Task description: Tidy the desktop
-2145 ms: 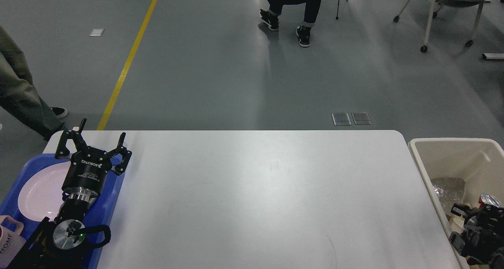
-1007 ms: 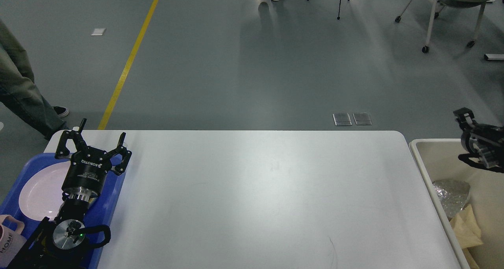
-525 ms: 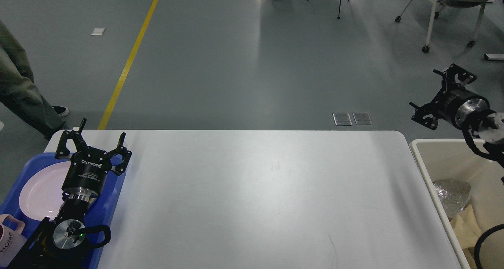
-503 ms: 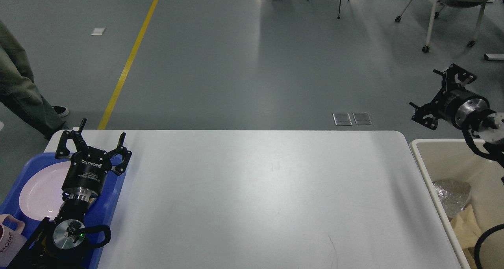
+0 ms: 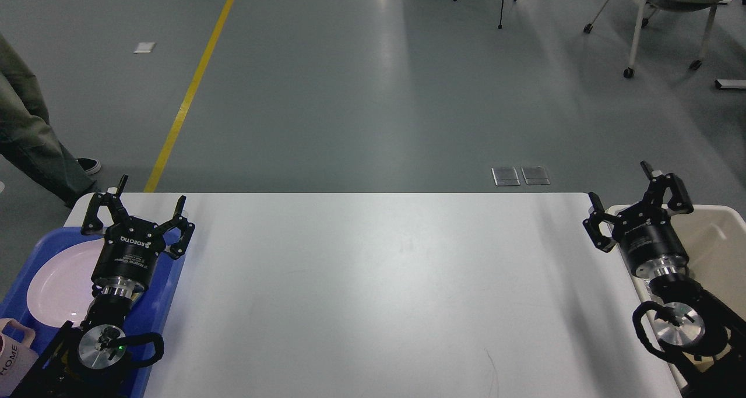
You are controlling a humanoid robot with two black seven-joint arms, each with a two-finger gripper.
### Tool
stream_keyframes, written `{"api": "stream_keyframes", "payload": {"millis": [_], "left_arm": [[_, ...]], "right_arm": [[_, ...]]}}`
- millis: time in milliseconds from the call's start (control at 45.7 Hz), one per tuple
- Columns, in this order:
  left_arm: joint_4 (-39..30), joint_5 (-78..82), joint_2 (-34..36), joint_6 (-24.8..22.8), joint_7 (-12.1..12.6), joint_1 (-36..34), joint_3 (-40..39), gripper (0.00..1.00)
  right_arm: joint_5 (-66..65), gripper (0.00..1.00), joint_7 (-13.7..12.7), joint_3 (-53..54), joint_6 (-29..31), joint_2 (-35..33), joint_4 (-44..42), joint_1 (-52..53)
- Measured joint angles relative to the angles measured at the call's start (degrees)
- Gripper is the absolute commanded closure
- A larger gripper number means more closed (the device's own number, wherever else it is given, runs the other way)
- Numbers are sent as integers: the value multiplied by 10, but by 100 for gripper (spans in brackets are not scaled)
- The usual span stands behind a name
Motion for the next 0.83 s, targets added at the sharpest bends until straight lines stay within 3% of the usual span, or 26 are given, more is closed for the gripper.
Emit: {"api": "stream_keyframes", "payload": {"millis": [679,832], "left_arm": [[0,0,0,0,1,0,0,3],[0,0,0,0,1,0,0,3]], "right_arm": [[40,0,16,7,-9,29,0,-23],[42,0,16,10,-46,39,7,-29]]}}
